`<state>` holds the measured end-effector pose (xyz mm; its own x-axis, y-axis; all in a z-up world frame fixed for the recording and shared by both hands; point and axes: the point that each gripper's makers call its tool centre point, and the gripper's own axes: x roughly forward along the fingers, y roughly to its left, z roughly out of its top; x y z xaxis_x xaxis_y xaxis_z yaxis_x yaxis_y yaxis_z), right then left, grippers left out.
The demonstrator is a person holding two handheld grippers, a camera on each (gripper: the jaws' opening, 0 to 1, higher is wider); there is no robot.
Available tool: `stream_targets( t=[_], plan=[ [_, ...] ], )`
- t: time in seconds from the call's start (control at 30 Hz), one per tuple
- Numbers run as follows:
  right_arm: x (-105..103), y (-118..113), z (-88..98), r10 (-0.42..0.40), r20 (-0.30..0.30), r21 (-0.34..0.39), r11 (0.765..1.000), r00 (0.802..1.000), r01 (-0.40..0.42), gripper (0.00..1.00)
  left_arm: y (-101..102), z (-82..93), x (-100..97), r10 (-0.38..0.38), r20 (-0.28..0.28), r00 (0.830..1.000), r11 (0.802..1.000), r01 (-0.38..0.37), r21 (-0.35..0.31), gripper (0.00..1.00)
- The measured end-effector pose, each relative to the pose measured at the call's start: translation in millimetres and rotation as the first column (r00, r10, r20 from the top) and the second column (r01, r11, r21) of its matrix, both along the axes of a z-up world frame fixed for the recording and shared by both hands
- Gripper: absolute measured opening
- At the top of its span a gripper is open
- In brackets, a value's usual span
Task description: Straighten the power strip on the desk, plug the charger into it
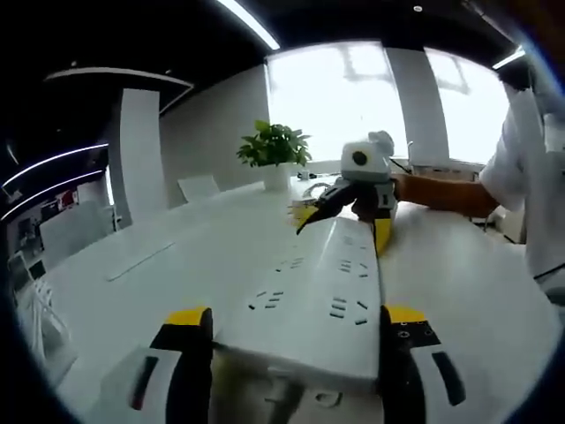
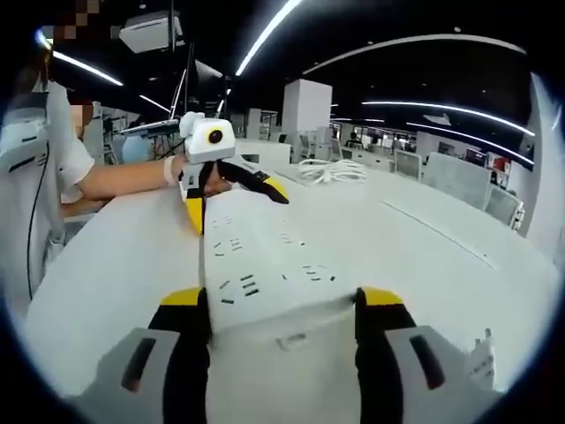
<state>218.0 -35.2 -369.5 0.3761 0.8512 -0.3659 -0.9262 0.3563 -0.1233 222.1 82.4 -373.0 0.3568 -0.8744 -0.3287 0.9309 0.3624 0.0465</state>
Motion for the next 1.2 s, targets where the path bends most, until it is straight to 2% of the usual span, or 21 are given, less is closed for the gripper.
stream_targets(
  t=[0.47,0.63,0.7,0.8,0.9,1.03,1.2],
  plan=[
    [0,1,0.3,0.003,-0.002,0.006,1.0,1.0,-0.003,0.66,2,1.1,0.0,0.003,-0.011,1.0,1.0,-0.003,0.007,0.77],
    [-1,1,0.4,0.006,-0.002,0.008,1.0,1.0,-0.006,0.67,5,17.2,-2.4,-0.034,-0.013,0.999,0.999,0.034,-0.012,0.72],
    [-1,1,0.3,0.006,-0.003,0.009,1.0,1.0,-0.006,0.67,5,15.5,-7.9,-0.085,-0.032,0.996,0.994,0.086,0.062,0.7],
    [-1,1,0.2,0.006,-0.005,0.009,1.0,1.0,-0.006,0.67,3,3.6,-15.0,-0.132,-0.105,0.986,0.973,0.149,0.179,0.72],
    [-1,1,0.1,0.005,-0.006,0.009,1.0,1.0,-0.005,0.67,-5,4.3,-12.2,-0.152,-0.096,0.984,0.964,0.169,0.203,0.72],
    [-1,1,-0.3,0.005,-0.009,0.01,1.0,1.0,-0.005,0.67,-13,-3.6,-11.3,-0.167,-0.095,0.981,0.95,0.186,0.25,0.75],
    [0,0,-0.8,0.006,-0.01,0.01,1.0,1.0,-0.006,0.67,-19,-3.9,-11.8,-0.19,-0.109,0.976,0.953,0.21,0.22,0.77]
  ],
)
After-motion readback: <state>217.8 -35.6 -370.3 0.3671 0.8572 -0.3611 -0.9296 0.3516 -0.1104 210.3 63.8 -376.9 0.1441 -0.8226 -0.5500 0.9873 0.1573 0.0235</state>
